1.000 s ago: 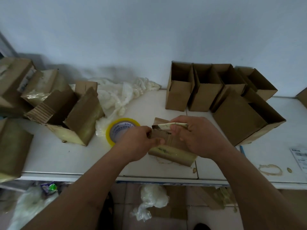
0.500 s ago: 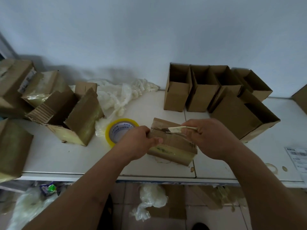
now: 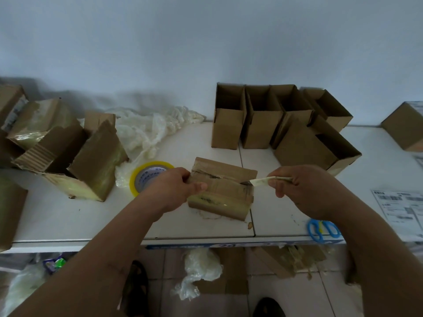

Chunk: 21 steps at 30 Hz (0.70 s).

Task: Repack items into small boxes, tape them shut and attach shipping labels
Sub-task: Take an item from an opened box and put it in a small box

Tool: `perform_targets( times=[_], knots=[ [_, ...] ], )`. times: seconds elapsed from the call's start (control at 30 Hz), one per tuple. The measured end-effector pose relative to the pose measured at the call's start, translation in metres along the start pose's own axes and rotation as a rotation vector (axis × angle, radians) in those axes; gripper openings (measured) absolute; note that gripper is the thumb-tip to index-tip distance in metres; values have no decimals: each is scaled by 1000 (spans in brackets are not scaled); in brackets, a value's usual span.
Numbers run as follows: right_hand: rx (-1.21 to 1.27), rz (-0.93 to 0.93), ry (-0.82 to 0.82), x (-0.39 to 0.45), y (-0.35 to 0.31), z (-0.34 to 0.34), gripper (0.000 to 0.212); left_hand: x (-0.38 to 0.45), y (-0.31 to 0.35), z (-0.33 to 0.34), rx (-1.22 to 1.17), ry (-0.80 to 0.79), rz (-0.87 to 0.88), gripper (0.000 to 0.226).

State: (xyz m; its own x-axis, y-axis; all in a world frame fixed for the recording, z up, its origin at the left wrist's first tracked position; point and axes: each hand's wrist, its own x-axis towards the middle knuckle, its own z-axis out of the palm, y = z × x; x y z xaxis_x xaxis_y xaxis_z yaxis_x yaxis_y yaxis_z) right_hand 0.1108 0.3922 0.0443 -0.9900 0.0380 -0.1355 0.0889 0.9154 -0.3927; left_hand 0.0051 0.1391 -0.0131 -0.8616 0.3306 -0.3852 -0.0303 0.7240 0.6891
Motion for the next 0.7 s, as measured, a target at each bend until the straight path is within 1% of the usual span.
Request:
perform_targets(
  times=[0.13,0.27,0.37,0.5,0.57,0.63,0.7],
  knots=[
    [12,11,2,-6,3,-2,34,1,2,-2,-3,2,3,50],
    [41,45,17,-14,12,-8,34,1,6,-3,-43,-1,6,44],
    [127,74,35,-19,16,-11,32,1,7,-5,-60,7,7,35],
    [278,131,156,-21,24,-14,25,8,4,-11,-189,29,19,25],
    [284,155,192,-14,28,-6,23,9,5,-10,-177,62,40,37],
    [199,163,150,-1,33,13,21,9,8,-7,-104,112,82,53],
    [117,148,91,14,37,36,17,5,13,-2,54,183,168,59]
  ],
)
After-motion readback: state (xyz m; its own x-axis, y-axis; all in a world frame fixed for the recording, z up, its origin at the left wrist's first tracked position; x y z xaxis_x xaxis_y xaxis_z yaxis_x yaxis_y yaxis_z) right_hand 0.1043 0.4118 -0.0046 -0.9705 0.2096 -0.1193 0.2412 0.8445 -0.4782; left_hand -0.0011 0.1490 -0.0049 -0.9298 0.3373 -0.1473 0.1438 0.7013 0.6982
